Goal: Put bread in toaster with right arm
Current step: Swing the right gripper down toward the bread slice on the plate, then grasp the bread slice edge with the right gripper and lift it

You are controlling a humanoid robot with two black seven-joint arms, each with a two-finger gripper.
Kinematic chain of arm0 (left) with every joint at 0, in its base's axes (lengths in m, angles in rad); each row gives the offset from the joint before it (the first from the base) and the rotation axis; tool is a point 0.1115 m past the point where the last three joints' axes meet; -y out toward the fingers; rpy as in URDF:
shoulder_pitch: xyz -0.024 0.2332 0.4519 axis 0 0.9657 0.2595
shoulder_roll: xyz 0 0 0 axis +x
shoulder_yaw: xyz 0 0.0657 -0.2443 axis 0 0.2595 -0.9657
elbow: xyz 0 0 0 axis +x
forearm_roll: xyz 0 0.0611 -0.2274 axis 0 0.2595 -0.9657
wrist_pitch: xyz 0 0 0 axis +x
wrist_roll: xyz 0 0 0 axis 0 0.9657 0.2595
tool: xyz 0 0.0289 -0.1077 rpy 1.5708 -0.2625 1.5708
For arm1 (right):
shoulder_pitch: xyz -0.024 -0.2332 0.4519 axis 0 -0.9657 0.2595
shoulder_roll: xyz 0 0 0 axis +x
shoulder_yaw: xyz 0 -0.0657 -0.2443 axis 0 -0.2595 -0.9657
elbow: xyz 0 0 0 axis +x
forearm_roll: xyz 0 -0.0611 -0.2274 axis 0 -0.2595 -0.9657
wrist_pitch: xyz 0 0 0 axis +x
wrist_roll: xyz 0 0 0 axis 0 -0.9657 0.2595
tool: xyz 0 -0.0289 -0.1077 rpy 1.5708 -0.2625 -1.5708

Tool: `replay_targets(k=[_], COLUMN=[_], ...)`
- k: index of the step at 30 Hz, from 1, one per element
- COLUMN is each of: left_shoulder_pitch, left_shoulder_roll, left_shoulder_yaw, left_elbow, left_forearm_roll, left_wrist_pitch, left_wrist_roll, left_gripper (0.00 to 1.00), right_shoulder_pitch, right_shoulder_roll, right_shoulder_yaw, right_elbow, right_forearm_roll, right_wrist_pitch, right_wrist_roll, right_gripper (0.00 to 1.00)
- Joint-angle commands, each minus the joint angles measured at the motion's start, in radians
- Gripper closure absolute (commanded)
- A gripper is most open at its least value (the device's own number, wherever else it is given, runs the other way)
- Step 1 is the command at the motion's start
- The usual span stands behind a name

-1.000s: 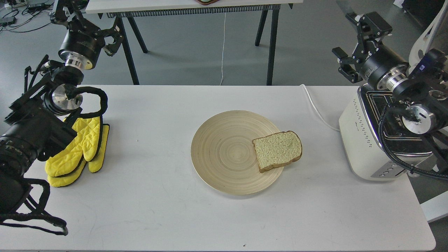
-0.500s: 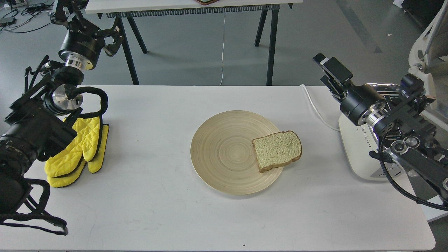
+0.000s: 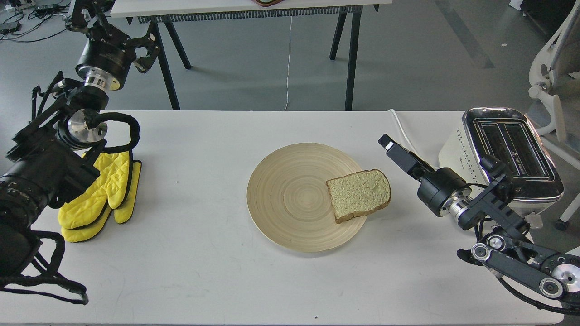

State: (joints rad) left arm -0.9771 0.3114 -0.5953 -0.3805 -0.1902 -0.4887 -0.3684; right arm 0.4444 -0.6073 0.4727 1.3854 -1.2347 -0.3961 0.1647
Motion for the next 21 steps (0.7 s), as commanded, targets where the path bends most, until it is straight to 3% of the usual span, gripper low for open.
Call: replay_targets(k=[1,13,21], left_shoulder_pitch=[0.000,0.000,0.000], left_shoulder_roll=[0.000,0.000,0.000], left_shoulder_yaw=[0.000,0.000,0.000], left_elbow=[0.000,0.000,0.000], left_forearm_roll=[0.000,0.000,0.000], left_wrist_pitch=[0.000,0.000,0.000], left_wrist_roll=[0.000,0.000,0.000], left_gripper=[0.00,0.00,0.00], right_shoulder_pitch=[-0.039,-0.058,-0.055], right_shoulder_roll=[0.011,0.176,0.241], right_shoulder_yaw=[0.001,-0.011,-0.065], right_elbow=[-0.035,-0.203,-0.302], right_forearm_roll=[0.011,0.138,0.138], right_wrist_pitch=[-0.015,0.010,0.010], right_wrist_roll=[-0.002,0.007,0.009], right_gripper=[0.07,0.09,0.29])
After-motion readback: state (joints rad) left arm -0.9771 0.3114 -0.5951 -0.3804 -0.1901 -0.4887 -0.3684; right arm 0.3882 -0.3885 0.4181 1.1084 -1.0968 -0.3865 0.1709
